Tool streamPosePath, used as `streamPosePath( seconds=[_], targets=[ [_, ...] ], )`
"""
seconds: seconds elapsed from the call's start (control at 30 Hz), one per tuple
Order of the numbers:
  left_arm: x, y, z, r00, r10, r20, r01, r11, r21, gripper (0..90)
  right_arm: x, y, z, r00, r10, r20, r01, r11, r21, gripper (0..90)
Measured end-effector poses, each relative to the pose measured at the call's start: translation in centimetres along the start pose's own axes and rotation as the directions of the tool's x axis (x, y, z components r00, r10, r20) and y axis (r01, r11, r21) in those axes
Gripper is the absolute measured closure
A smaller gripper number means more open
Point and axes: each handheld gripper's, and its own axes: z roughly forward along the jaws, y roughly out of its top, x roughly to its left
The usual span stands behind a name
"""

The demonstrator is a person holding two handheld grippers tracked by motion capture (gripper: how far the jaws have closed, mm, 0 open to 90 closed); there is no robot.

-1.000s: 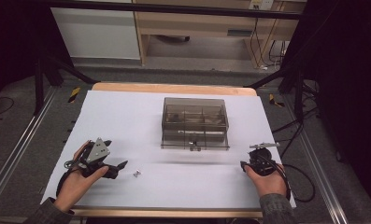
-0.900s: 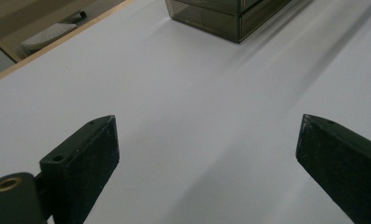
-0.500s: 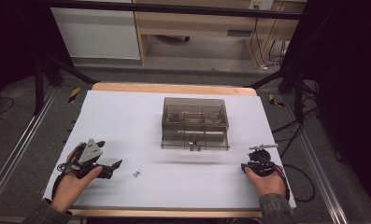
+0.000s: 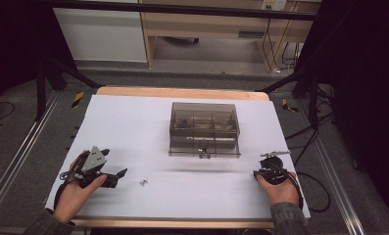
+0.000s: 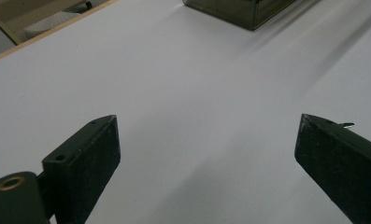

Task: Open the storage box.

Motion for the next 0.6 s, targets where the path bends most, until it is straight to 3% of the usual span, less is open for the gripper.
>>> streamPosePath(
  seconds=[0.27,0.6],
  targets=[
    [0.1,-0.2,0.1,1.0000,0.001,-0.009,-0.001,1.0000,0.010,6.8,-0.3,-0.2,-0.4,0.9999,-0.010,-0.012,0.009,0.999,-0.036,73.0],
    [0.2,-0.7,0.5,0.9998,-0.014,-0.015,0.014,0.9998,0.017,6.8,0.0,0.1,-2.2,0.9989,-0.040,-0.023,0.036,0.990,-0.139,73.0]
  ],
)
